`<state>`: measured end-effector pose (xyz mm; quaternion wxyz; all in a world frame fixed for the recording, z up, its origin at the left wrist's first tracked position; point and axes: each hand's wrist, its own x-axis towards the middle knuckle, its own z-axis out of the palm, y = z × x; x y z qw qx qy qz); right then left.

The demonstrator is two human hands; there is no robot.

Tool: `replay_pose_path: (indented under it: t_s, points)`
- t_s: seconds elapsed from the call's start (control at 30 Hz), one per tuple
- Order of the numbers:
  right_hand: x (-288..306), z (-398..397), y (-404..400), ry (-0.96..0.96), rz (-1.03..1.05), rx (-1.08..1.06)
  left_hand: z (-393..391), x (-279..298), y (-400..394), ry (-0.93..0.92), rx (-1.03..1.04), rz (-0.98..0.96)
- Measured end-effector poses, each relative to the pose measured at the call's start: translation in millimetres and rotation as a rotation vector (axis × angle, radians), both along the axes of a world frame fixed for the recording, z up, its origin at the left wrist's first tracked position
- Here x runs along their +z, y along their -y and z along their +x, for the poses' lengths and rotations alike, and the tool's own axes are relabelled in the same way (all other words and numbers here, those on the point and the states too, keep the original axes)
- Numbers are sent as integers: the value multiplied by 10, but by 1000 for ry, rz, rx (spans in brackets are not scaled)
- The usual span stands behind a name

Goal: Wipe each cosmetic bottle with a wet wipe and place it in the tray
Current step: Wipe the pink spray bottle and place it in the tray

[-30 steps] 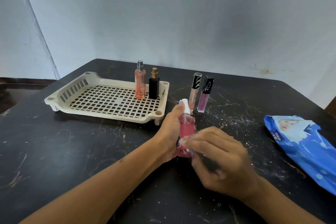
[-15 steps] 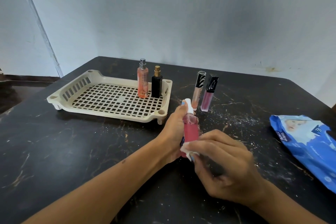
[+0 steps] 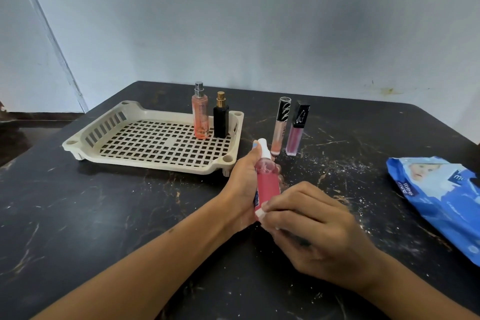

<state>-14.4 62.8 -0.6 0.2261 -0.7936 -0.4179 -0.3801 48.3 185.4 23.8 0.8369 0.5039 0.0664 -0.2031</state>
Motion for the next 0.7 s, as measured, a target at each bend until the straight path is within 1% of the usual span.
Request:
replay_pose_path:
  t_s: [0.1, 0.27, 0.47, 0.6, 0.7]
  points:
    - [-20, 21, 9, 17, -50, -48, -8, 21, -5, -31, -6, -38]
    - [-6, 4, -18, -3, 11, -27, -27, 55, 12, -52, 33, -28]
    - [-23, 42, 8, 40, -85, -44, -17, 41, -13, -31, 7, -5]
    - [-17, 21, -10, 45, -7, -41, -34, 68, -13, -41, 13, -1]
    - [-6, 4, 17, -12, 125, -47, -34, 65, -18, -52, 5, 4]
